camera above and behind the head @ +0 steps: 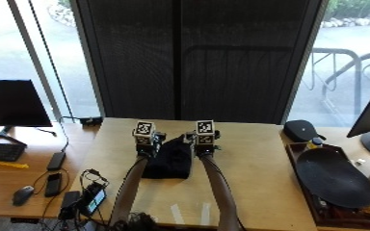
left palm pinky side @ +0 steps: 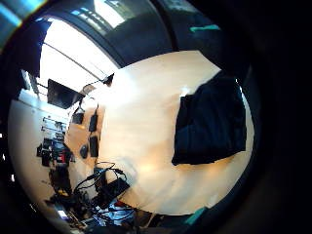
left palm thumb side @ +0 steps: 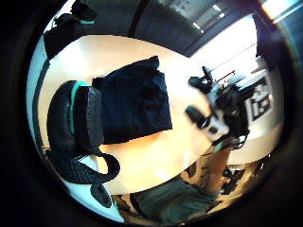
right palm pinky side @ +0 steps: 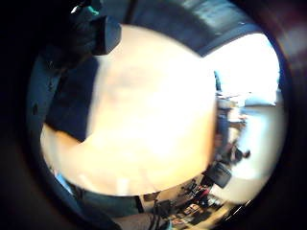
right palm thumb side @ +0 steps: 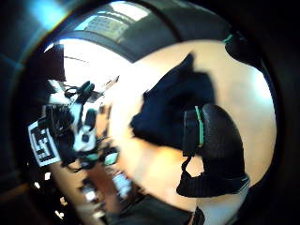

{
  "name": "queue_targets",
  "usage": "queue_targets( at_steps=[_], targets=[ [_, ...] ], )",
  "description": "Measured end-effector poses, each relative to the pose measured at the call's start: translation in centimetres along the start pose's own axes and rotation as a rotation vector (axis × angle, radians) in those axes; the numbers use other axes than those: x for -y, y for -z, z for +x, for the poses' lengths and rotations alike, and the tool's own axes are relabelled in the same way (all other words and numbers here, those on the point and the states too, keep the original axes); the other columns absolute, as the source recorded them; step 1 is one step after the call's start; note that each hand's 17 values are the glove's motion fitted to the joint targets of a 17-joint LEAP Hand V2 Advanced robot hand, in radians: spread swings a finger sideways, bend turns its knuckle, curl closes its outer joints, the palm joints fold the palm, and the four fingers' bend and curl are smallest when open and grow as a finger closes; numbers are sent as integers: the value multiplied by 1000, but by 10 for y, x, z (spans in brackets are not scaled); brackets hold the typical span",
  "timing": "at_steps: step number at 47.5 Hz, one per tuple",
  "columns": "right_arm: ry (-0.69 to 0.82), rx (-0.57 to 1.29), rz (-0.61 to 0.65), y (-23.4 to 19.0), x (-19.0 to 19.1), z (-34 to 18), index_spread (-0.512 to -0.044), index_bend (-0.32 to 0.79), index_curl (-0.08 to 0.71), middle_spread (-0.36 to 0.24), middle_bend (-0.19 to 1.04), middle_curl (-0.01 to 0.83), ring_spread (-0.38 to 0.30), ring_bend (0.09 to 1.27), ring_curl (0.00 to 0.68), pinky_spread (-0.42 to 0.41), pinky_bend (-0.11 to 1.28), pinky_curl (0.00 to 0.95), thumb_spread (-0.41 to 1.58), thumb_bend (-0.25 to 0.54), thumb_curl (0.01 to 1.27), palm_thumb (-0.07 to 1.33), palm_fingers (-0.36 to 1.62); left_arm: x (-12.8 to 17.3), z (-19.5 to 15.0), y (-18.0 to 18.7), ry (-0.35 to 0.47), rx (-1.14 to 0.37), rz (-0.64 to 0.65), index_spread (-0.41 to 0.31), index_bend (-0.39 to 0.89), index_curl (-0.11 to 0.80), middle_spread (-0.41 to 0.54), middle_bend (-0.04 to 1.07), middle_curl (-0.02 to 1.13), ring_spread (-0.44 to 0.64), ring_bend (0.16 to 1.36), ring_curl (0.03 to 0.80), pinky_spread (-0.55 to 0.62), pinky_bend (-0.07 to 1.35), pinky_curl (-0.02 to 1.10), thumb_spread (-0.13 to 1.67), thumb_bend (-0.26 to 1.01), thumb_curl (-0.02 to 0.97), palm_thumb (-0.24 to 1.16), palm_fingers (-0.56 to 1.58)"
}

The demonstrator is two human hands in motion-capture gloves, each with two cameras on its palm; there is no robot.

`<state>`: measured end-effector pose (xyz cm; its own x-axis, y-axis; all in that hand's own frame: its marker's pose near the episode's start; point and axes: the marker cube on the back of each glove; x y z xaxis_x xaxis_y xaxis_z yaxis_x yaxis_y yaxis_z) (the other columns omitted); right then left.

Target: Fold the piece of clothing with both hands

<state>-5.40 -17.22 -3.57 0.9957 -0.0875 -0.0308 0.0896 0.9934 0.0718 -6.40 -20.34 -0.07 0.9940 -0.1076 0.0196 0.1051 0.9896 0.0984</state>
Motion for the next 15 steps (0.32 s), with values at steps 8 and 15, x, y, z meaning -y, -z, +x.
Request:
queue_targets(
  at_steps=[8,15],
  targets=[
    [-95,-210,52,5,7,44,-294,183,326,-30,139,363,17,225,347,209,480,327,1294,-16,494,678,524,-6,16,3,-21,92,-32,-167,144,354,-109,190,436,24,444,348,262,190,364,1457,46,273,383,622],
    [-107,-233,58,12,4,57,-307,177,344,-40,134,338,55,216,346,248,498,332,1332,-9,474,674,468,-9,23,7,-32,78,-37,-167,141,352,-111,192,435,26,446,350,271,188,365,1447,35,278,389,605]
  ],
)
